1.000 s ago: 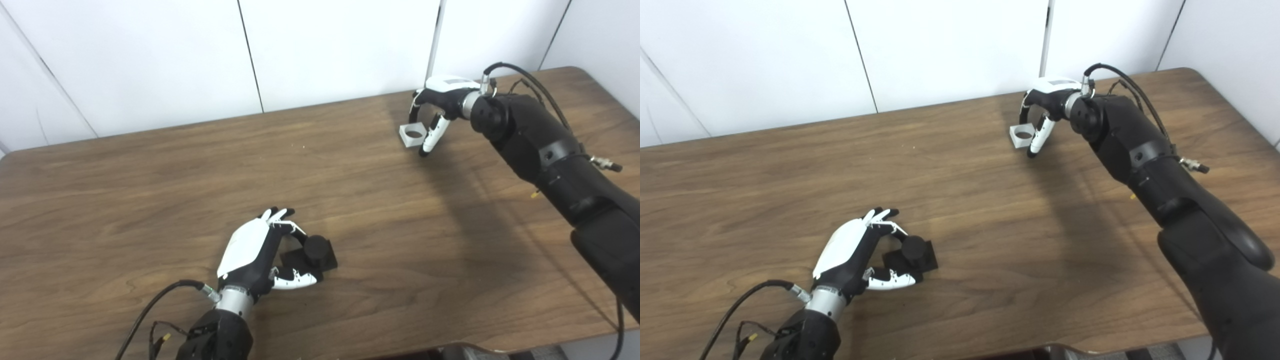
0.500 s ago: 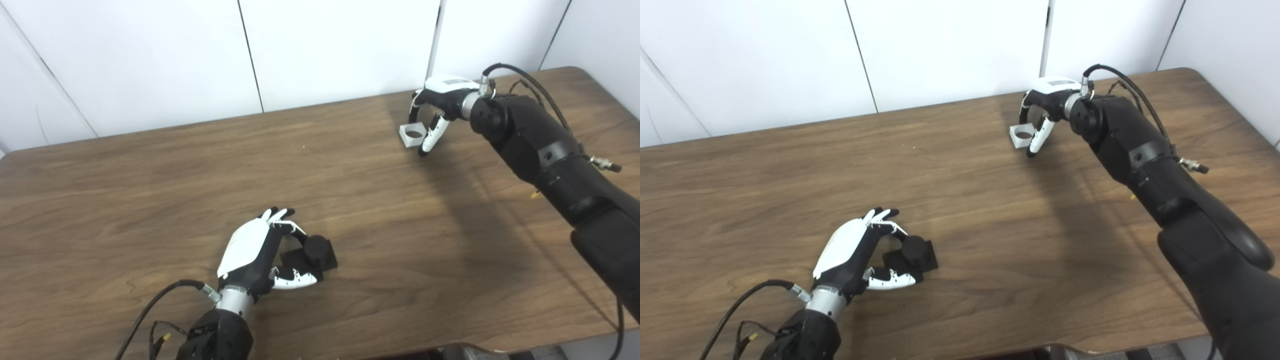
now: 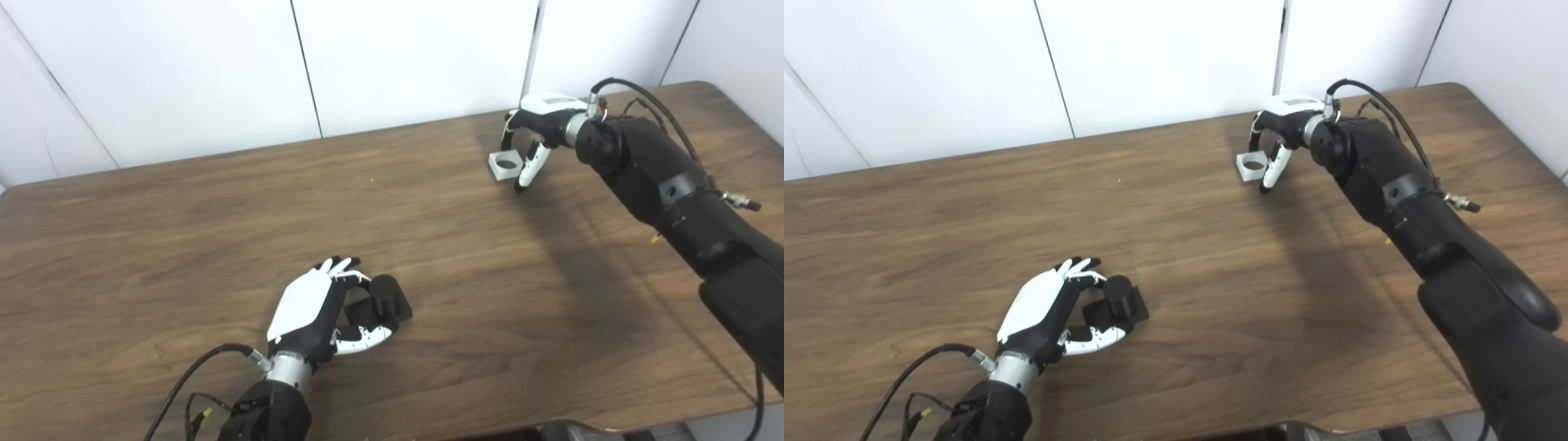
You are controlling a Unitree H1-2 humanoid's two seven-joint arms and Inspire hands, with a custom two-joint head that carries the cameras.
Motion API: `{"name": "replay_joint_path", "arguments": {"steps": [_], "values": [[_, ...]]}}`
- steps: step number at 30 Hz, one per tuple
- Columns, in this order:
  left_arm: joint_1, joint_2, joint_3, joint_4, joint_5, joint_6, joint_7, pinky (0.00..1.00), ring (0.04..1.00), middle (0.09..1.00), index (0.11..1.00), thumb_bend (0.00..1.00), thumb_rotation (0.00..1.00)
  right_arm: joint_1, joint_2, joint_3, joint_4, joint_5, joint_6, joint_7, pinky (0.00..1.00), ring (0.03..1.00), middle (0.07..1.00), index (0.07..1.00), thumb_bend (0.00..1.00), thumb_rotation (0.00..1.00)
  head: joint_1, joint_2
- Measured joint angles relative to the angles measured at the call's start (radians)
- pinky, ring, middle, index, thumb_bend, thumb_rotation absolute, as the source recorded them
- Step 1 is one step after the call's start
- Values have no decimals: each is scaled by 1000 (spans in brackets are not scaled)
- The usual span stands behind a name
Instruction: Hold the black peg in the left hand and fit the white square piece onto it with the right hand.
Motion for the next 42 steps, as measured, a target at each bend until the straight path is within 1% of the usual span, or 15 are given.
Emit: {"name": "replay_joint_path", "arguments": {"steps": [7, 19, 27, 33, 42], "values": [[0, 0, 1, 0, 1, 0, -1, 999, 1000, 940, 653, 567, 377, 4, 0, 0, 0, 0, 0, -4, 1000, 1000, 943, 643, 770, 156, -3, 2], [0, 1, 1, 0, 2, -1, -1, 997, 1000, 938, 655, 566, 379, 12, 1, -1, 0, 0, -2, -40, 1000, 1000, 937, 630, 764, 149, -2, 3], [0, 0, 1, 0, 2, 0, -2, 1000, 1000, 943, 657, 558, 370, 12, 1, -1, 0, 0, -1, -41, 1000, 1000, 941, 640, 781, 173, -2, -2], [-1, 0, 1, 1, 2, 0, -2, 1000, 1000, 942, 651, 554, 344, 12, 1, -1, 0, -1, -1, -41, 1000, 1000, 939, 642, 791, 175, 0, -2], [-2, -2, 4, 7, 1, -1, 2, 1000, 1000, 940, 645, 547, 336, 12, 1, -4, 0, 0, -1, -43, 1000, 1000, 942, 632, 786, 172, -2, -3]]}}
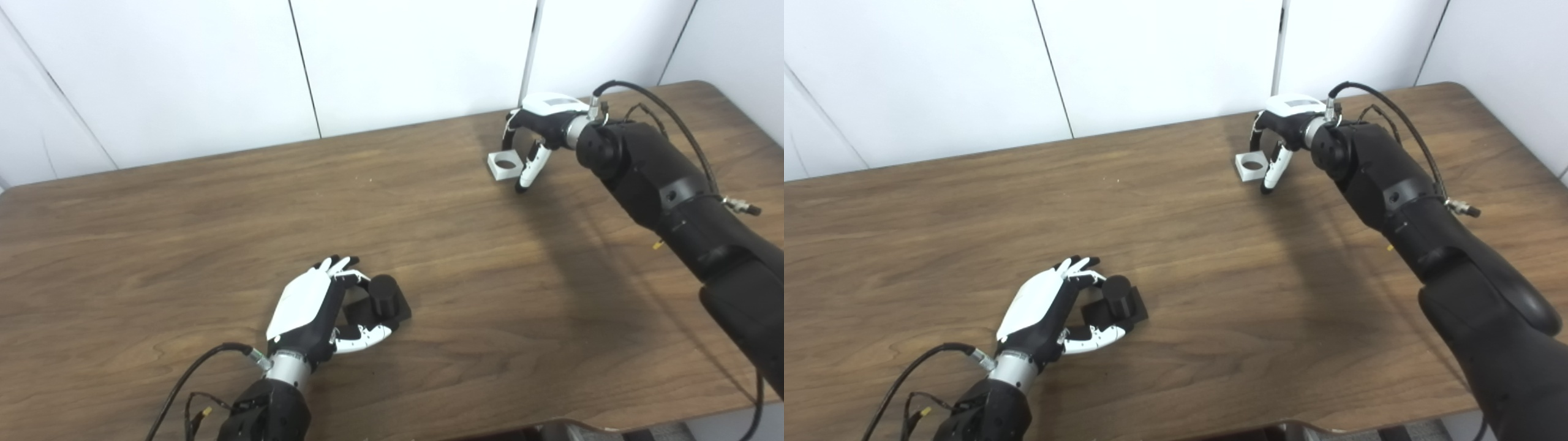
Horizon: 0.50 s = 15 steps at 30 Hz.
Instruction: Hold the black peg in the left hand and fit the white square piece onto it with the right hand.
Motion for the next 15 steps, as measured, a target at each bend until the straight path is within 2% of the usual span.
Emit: {"name": "replay_joint_path", "arguments": {"steps": [5, 6, 7, 15], "values": [[0, 0, 0, 4, 0, -5, 4, 1000, 1000, 939, 645, 549, 329, 0, 0, -1, 0, 0, -3, -9, 1000, 1000, 933, 617, 784, 160, 3, 0], [0, -1, 0, 4, 0, -5, 4, 1000, 1000, 941, 644, 547, 327, 0, 0, -1, 1, -1, -5, -17, 1000, 1000, 930, 534, 609, 149, 2, 0], [0, -1, 0, 4, 0, -5, 4, 1000, 1000, 941, 643, 547, 325, 0, 1, -1, 1, -1, -6, -21, 1000, 1000, 928, 510, 559, 146, 2, 0], [-1, -3, 3, 7, -1, -6, 6, 1000, 1000, 941, 644, 541, 314, 1, 13, -5, 12, 2, -21, -54, 1000, 1000, 923, 492, 524, 143, 2, 3]]}}
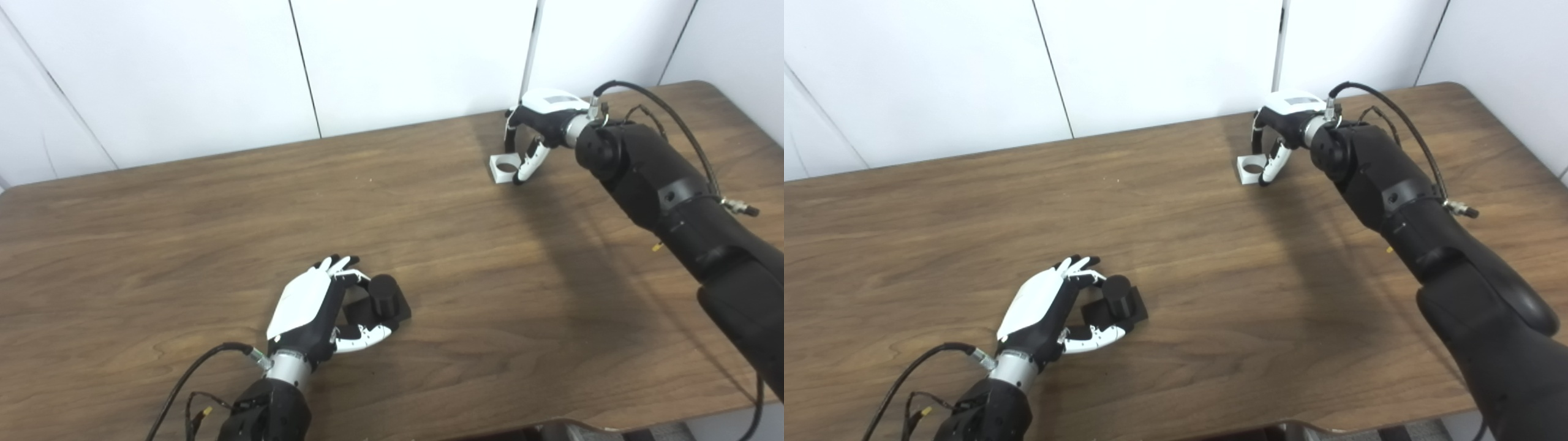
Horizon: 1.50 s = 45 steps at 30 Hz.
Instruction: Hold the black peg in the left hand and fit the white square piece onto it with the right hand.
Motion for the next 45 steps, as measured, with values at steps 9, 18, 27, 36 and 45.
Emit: {"name": "replay_joint_path", "arguments": {"steps": [9, 18, 27, 36, 45], "values": [[-1, -2, -1, 0, 2, 0, -1, 1000, 1000, 943, 645, 541, 324, 2, 2, 0, 0, 0, -15, -10, 1000, 1000, 919, 491, 524, 141, 3, 2], [-1, -3, 2, 0, 0, 0, -3, 1000, 1000, 945, 644, 549, 327, 2, 2, 0, 1, -2, -15, -10, 1000, 1000, 917, 492, 524, 142, 5, 0], [-1, -7, 5, 0, 0, 1, -5, 1000, 1000, 946, 645, 552, 320, 2, 2, -4, 0, 2, -15, -7, 1000, 1000, 918, 492, 524, 143, 8, -2], [-1, -5, 8, 2, 0, 0, -4, 1000, 1000, 941, 643, 549, 333, 26, 0, -15, -120, 0, 0, 35, 1000, 998, 926, 492, 523, 146, 5, -3], [-4, -4, 9, 4, -1, -2, -4, 1000, 1000, 943, 640, 549, 333, 44, -5, -12, -258, -19, 4, 99, 1000, 1000, 915, 491, 524, 144, 8, 0]]}}
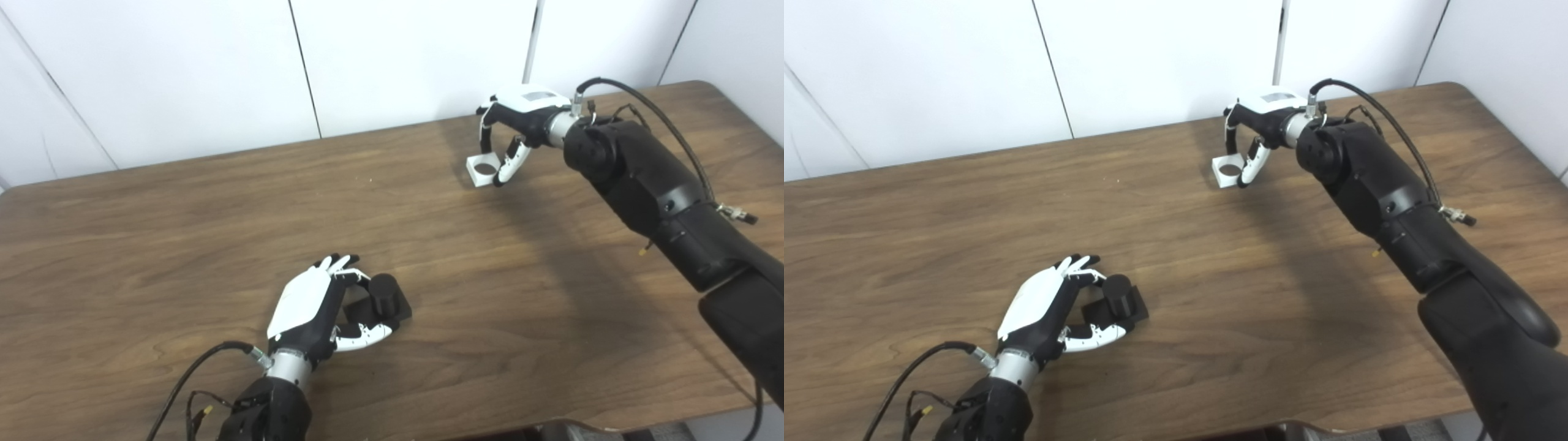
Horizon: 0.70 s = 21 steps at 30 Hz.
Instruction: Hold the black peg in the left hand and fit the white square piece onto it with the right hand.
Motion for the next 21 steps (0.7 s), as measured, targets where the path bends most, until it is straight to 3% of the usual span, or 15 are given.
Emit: {"name": "replay_joint_path", "arguments": {"steps": [10, 21], "values": [[-3, 3, 1, 0, -3, 0, -5, 1000, 1000, 944, 643, 542, 309, 53, 0, -17, -188, 1, -15, 13, 1000, 1000, 920, 490, 525, 145, 2, 3], [-5, 3, 3, 0, -3, 1, -10, 1000, 1000, 945, 642, 537, 295, 95, 6, -27, -399, 16, -25, 81, 1000, 1000, 930, 490, 525, 148, 0, 9]]}}
